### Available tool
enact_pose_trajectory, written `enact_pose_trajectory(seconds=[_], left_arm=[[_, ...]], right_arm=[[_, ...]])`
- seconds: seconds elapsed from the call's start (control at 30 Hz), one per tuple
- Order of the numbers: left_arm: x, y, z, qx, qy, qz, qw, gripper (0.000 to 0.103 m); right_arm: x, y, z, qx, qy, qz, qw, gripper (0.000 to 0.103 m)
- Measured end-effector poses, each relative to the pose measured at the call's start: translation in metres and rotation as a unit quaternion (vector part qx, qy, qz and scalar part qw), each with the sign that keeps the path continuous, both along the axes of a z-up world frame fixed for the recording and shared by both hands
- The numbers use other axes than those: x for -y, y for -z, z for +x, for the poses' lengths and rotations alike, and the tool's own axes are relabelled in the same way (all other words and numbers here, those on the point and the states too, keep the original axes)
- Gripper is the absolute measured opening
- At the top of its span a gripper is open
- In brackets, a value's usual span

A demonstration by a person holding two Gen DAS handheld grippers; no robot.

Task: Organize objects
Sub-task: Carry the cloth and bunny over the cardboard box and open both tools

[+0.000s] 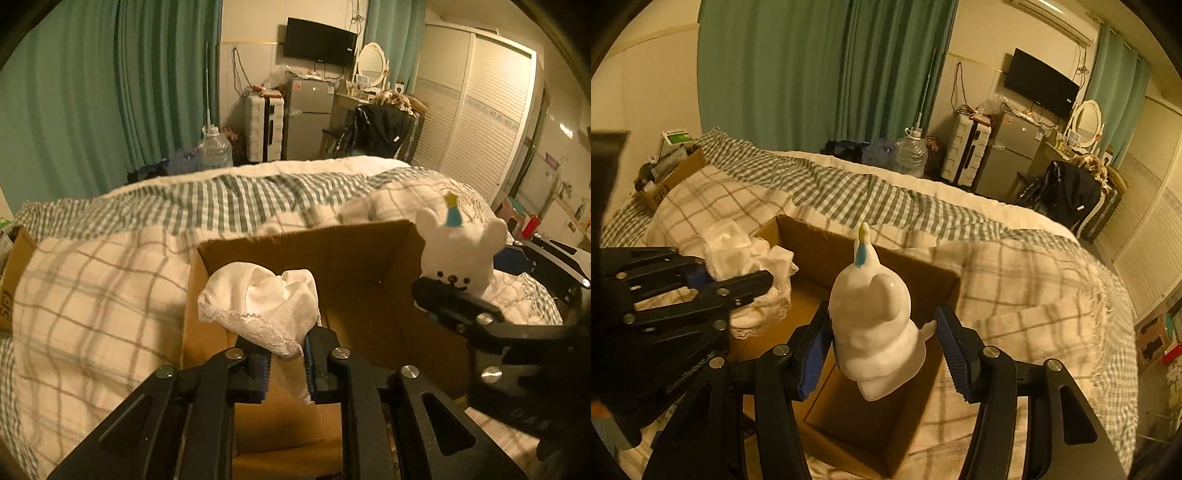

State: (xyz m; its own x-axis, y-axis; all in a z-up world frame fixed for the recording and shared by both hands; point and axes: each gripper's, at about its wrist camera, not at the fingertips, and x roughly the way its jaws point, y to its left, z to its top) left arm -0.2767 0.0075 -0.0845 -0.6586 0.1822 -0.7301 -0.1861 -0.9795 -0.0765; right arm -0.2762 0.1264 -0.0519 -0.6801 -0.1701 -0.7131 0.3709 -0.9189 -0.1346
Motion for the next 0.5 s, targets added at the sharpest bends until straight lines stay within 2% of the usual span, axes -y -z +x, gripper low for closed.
enact_pose_trajectory(seconds=[0.03, 0.07, 0.1, 0.13, 0.17, 0.23, 0.3, 0.37, 0.5], left_arm=[[0.002, 0.001, 0.000, 0.003, 0.001, 0.000, 1.0000, 0.027], [0.002, 0.000, 0.002, 0.003, 0.002, 0.000, 1.0000, 0.045], [0.002, -0.003, 0.007, -0.003, -0.002, -0.004, 1.0000, 0.056], [0.004, -0.006, 0.009, -0.010, -0.008, -0.006, 0.9999, 0.072], [0.005, -0.010, 0.015, -0.019, -0.015, -0.008, 0.9997, 0.077], [0.006, -0.023, 0.023, -0.023, -0.019, -0.008, 0.9995, 0.077], [0.011, -0.037, 0.034, -0.029, -0.030, -0.010, 0.9991, 0.083], [0.016, -0.053, 0.050, -0.043, -0.038, -0.011, 0.9983, 0.093], [0.023, -0.089, 0.091, -0.073, -0.050, -0.018, 0.9959, 0.101]], right_arm=[[-0.002, -0.001, 0.000, -0.001, 0.002, -0.003, 1.000, 0.064], [-0.005, -0.005, 0.002, -0.008, 0.007, -0.004, 1.000, 0.076], [-0.006, -0.010, 0.005, -0.017, 0.012, -0.004, 1.000, 0.079], [-0.008, -0.015, 0.008, -0.024, 0.015, -0.004, 1.000, 0.079], [-0.010, -0.022, 0.012, -0.030, 0.017, -0.007, 0.999, 0.079], [-0.017, -0.039, 0.024, -0.043, 0.023, -0.013, 0.999, 0.079], [-0.024, -0.058, 0.038, -0.057, 0.030, -0.014, 0.998, 0.082], [-0.030, -0.078, 0.058, -0.072, 0.034, -0.016, 0.997, 0.087], [-0.040, -0.115, 0.103, -0.094, 0.032, -0.014, 0.995, 0.091]])
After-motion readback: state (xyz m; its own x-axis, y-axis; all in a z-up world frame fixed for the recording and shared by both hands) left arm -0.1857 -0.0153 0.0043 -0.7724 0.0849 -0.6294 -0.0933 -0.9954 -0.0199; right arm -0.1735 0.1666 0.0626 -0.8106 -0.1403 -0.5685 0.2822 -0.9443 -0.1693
